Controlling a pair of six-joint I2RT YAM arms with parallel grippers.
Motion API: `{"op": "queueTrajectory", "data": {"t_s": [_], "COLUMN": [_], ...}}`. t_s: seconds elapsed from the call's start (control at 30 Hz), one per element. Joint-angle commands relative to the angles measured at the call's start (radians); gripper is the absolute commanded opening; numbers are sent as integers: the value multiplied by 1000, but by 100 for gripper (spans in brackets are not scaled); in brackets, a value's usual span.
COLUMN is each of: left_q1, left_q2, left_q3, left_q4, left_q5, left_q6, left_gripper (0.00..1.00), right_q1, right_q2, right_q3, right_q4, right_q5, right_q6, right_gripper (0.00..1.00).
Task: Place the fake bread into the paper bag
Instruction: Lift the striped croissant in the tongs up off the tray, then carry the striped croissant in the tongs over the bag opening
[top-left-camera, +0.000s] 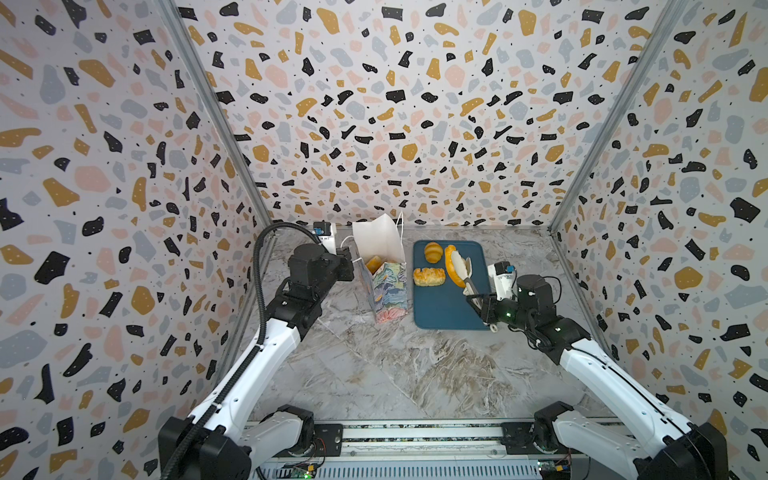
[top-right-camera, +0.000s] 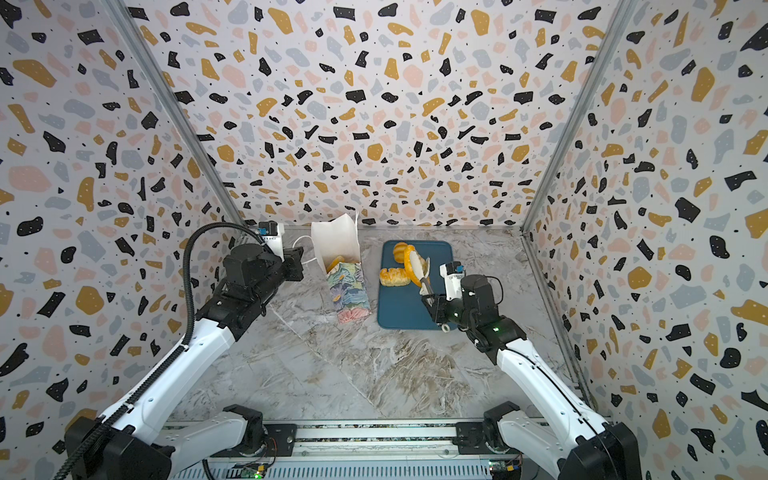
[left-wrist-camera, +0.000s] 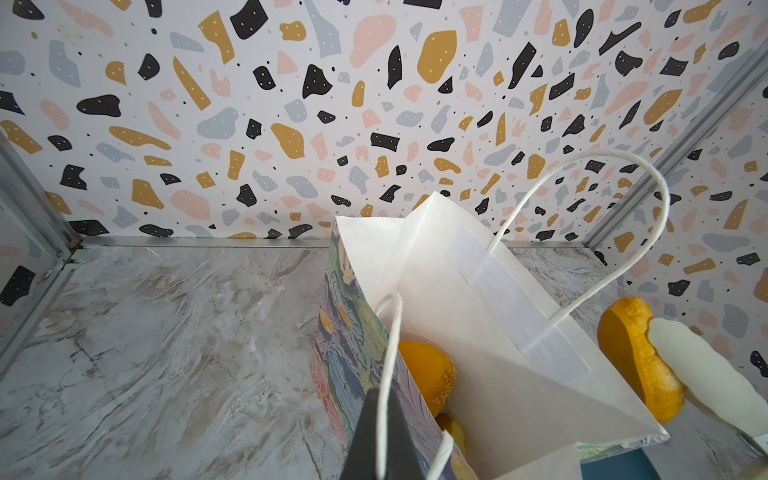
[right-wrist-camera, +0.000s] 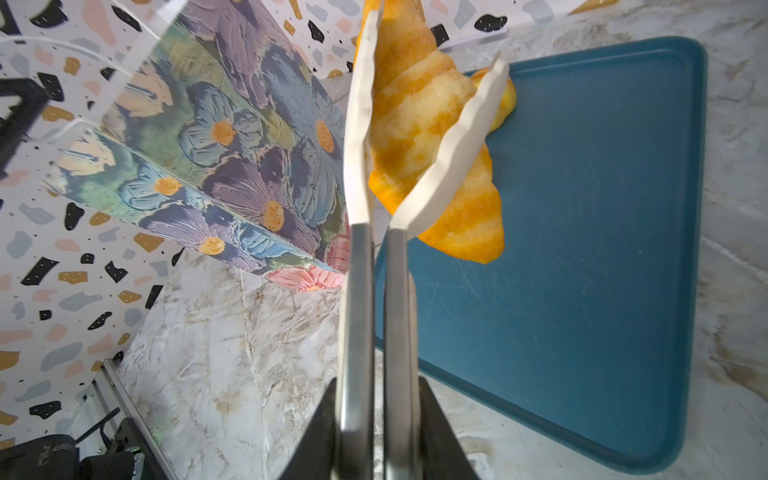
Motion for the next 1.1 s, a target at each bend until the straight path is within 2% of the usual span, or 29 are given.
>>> {"op": "queueTrajectory", "data": {"t_s": [0.0,0.43,1.07], "left_q1": [-5,-5,-7], "left_q2": [-19,-23,-29], "left_q3": [-7,-6,-7], "left_q4": [12,11,11], "left_q5": [-12,-12,-12], "left_q6": [11,13,12], "left_gripper": [0,0,0], "right_q1": [-1,20,112], "right_q2": [-53,-97,-23], "right_q3": [8,57,261], "right_q4": [82,84,37], "right_q5": [-23,-32,2], "right_q6": [23,37,17], "right_gripper": [22,22,22]}}
